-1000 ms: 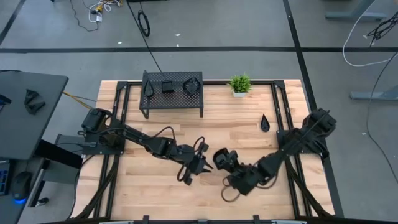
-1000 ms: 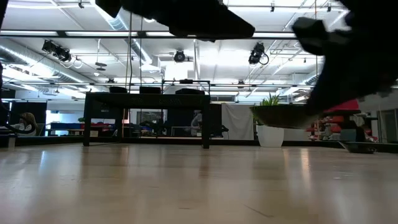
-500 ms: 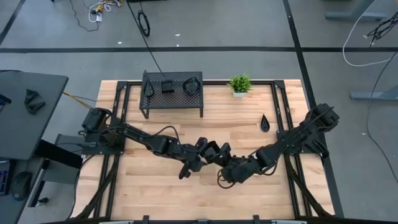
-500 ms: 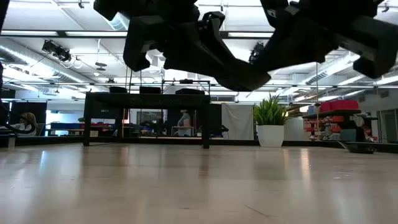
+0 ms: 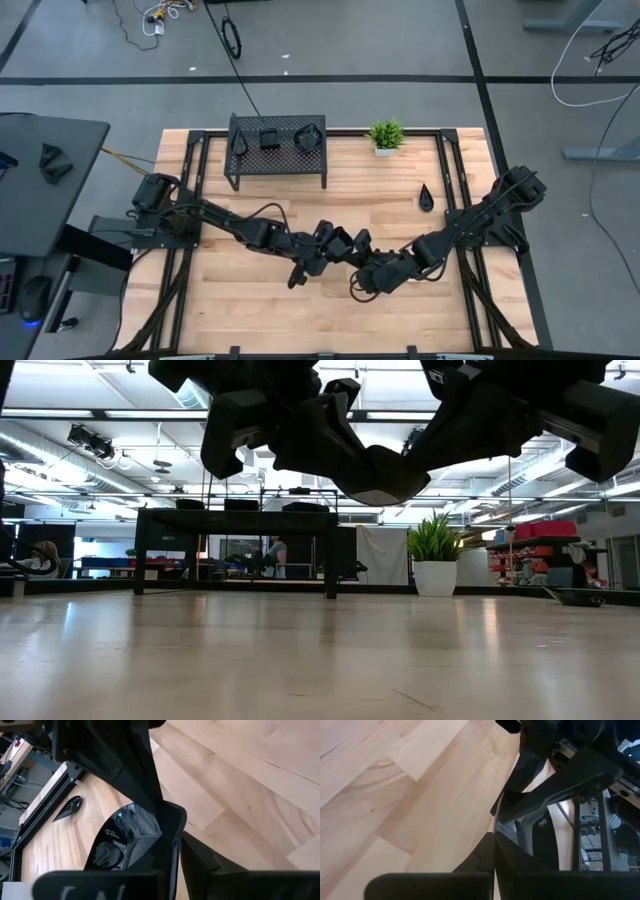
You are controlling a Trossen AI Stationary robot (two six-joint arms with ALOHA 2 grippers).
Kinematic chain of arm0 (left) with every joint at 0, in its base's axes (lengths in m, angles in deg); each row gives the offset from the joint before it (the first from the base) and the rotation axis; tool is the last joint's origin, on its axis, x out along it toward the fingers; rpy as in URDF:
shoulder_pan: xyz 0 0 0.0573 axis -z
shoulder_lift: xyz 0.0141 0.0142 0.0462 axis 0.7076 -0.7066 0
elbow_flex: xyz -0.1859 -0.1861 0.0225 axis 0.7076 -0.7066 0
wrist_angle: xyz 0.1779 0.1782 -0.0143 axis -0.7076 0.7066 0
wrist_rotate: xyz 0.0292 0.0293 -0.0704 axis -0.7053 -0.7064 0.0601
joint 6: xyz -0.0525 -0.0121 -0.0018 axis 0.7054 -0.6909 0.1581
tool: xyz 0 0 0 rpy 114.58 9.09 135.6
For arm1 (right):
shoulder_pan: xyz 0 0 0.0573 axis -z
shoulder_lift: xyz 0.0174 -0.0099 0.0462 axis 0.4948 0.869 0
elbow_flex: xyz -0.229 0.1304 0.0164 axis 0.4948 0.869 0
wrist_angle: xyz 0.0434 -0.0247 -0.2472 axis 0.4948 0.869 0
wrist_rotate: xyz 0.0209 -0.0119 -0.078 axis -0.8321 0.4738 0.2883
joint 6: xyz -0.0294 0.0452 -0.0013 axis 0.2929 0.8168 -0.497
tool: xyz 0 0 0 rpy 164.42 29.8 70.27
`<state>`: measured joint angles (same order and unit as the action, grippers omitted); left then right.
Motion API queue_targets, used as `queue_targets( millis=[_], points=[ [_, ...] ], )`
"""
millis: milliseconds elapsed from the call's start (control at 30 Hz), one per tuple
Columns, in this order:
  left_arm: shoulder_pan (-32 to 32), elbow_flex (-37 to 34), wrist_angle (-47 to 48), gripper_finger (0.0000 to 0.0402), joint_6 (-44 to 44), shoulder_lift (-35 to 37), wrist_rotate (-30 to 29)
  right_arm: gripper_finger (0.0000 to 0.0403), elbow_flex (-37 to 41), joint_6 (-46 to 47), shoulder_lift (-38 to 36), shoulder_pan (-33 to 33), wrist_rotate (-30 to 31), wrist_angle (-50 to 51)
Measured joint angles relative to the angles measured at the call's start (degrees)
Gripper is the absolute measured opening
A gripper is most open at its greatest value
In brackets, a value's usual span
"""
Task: Pick & Place Mini shaped plates
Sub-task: Stack the black leaf shaped plate on top of the black leaf shaped plates on the shelf
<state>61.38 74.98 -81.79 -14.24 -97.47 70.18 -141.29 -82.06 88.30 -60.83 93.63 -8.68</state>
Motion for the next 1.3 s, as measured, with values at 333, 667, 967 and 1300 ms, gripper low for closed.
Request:
queue_targets(
  millis=[333,667,967,1300],
  points=[
    [0.02,0.0,-0.67,0.001,-1.72,0.0,1.3,0.0039,0.0,-1.3,-0.35,0.43,0.01,-0.28],
    [0.37,0.91,0.69,0.0005,-2.01,0.0,-0.11,0.0126,0.0,-0.92,-4.81,-5.69,1.61,-3.26],
    [-3.54,8.73,14.93,0.0004,-10.72,6.77,-11.93,0.0125,0.02,16.26,-4.64,-9.01,6.06,-1.44],
    [-29.0,9.46,21.3,0.0008,-17.86,14.27,4.32,0.0087,0.04,17.66,-3.1,-8.85,6.07,-2.36]
  ],
)
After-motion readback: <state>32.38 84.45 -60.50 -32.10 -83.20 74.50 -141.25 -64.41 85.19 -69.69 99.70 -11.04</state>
